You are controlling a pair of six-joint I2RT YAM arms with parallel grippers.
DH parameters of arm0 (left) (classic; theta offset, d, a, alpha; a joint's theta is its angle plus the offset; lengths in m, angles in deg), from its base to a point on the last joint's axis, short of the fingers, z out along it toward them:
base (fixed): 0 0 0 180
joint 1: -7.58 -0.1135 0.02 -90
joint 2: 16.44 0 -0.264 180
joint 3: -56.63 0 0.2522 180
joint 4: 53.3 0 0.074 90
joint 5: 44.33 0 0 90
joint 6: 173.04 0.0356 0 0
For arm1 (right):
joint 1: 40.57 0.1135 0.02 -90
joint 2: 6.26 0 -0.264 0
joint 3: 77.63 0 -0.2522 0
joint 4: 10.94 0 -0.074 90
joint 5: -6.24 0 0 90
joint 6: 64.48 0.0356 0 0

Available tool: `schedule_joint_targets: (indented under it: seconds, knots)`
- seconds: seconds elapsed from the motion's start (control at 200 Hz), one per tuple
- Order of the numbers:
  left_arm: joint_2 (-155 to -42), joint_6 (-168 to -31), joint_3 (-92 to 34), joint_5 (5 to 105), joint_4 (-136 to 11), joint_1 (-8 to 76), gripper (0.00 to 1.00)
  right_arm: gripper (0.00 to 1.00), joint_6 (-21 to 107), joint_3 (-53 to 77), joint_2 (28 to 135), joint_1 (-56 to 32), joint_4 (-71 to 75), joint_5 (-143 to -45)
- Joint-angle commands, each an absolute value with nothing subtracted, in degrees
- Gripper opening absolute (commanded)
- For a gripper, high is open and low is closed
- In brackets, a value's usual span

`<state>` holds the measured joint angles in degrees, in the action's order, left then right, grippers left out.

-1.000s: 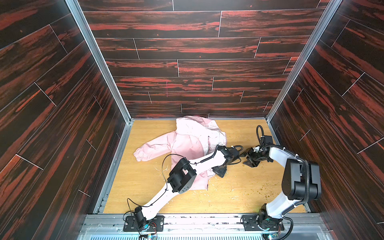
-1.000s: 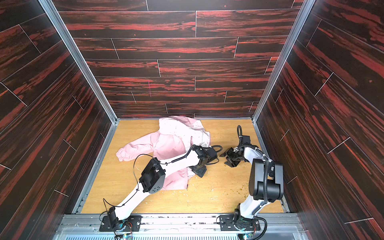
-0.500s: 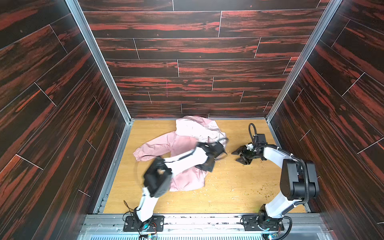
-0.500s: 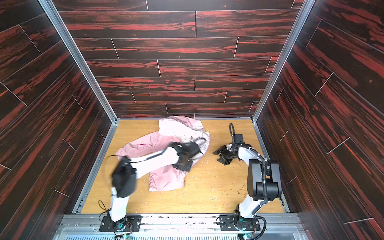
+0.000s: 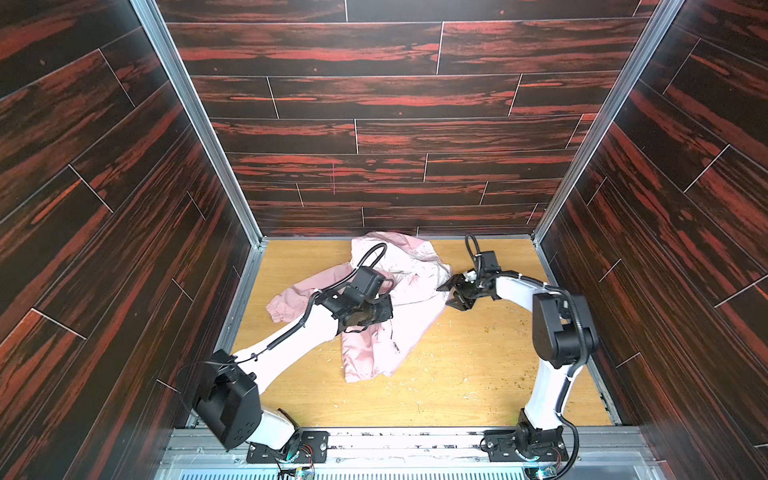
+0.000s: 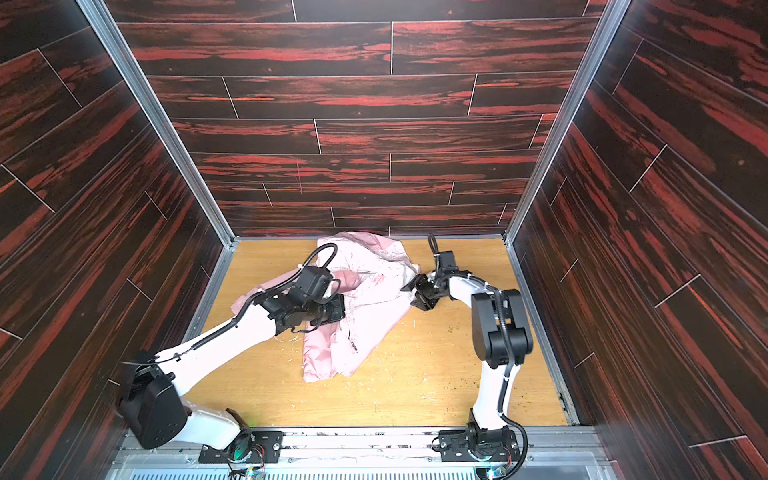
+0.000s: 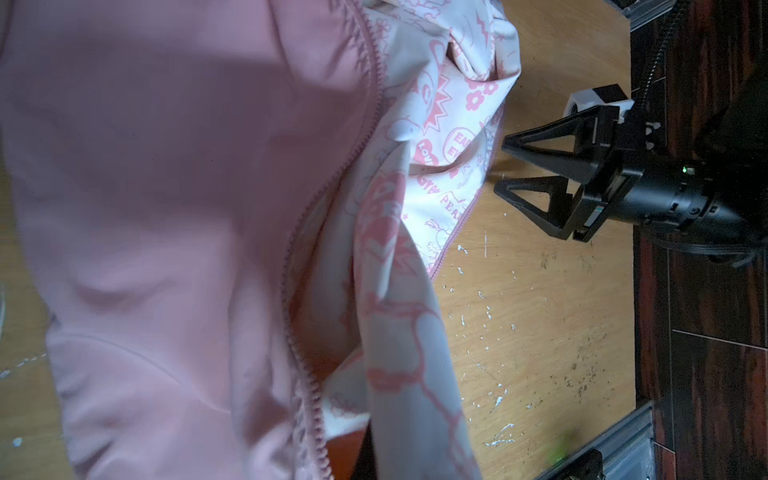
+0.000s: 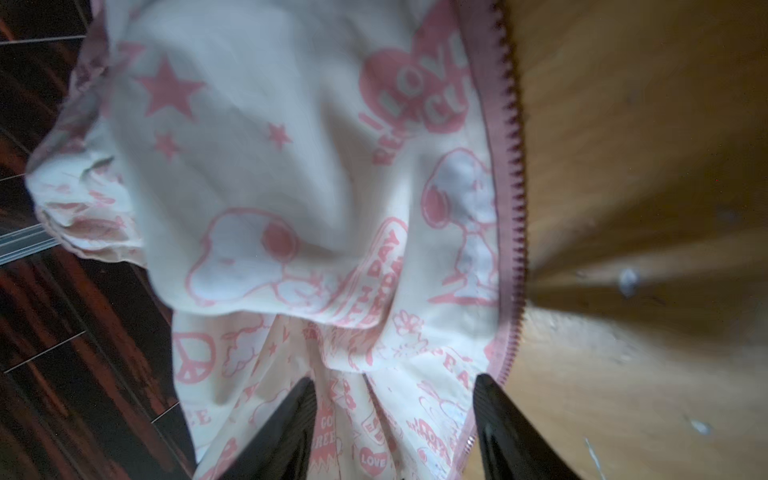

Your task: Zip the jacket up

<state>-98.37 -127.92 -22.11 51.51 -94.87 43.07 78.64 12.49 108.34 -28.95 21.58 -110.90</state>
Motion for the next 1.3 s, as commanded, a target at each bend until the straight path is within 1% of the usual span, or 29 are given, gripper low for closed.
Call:
schedule_joint_targets:
  seconds: [0.0,0.035,0.195,0.301,0.431,0.456,0.486,0.601,0.721,0.736,0.817,0.862,0.947,1.052,1.087,1.227,1.292]
  knots:
    - [-92.3,-128.8,-19.1,51.0,-94.4,40.0,0.0,0.61,78.8,8.2,112.7,-27.9,27.8,-104.3]
    - [-91.5,-128.8,-18.3,51.1,-95.0,39.2,0.0,0.61,78.9,7.0,113.7,-27.5,28.9,-101.8]
    - [-89.2,-127.7,-15.5,51.6,-97.5,36.4,0.0,0.59,80.9,5.0,117.2,-25.8,29.3,-99.4]
    - [-88.0,-127.3,-14.2,51.4,-99.1,34.3,0.0,0.53,82.1,3.6,119.6,-24.7,29.1,-98.7]
    - [-87.0,-126.4,-13.1,51.7,-99.6,31.5,0.0,0.4,83.5,2.0,122.1,-23.3,27.5,-99.0]
    - [-87.0,-126.2,-12.9,52.0,-101.6,31.0,0.0,0.38,83.6,1.7,122.5,-23.1,27.2,-99.3]
    - [-87.1,-125.8,-12.9,52.2,-101.9,30.3,0.0,0.32,83.7,1.1,123.1,-22.8,27.0,-99.3]
    - [-88.0,-124.4,-13.3,51.7,-103.9,28.4,0.0,0.16,83.4,0.1,123.6,-22.4,26.3,-99.4]
    - [-89.2,-123.1,-13.9,50.0,-106.1,26.0,0.0,0.03,81.3,-0.4,122.7,-22.6,27.1,-99.1]
    - [-89.5,-122.9,-14.1,49.6,-106.5,25.6,0.0,0.0,80.9,-0.5,122.4,-22.6,27.4,-99.0]
    - [-91.0,-121.6,-14.8,48.2,-108.4,24.2,0.0,0.0,78.7,-0.5,120.8,-23.0,28.9,-98.5]
    - [-92.2,-120.7,-15.2,47.3,-109.6,23.8,0.05,0.0,77.6,0.0,119.4,-23.4,29.6,-98.3]
    - [-94.7,-118.4,-16.5,46.6,-112.6,23.4,0.11,0.0,75.6,2.1,115.8,-24.7,30.5,-97.7]
    - [-96.9,-115.2,-16.6,46.1,-114.9,23.4,0.15,0.0,73.2,4.3,110.6,-27.4,32.0,-97.3]
    - [-97.2,-114.5,-16.3,46.4,-115.1,23.4,0.18,0.0,72.2,4.7,109.1,-28.5,32.9,-96.9]
    - [-96.3,-110.4,-14.7,50.4,-114.2,23.8,0.35,0.0,68.5,3.8,104.5,-32.8,36.7,-95.9]
    - [-95.4,-109.0,-14.4,51.8,-114.3,24.5,0.48,0.0,66.8,1.9,103.6,-34.3,39.0,-95.6]
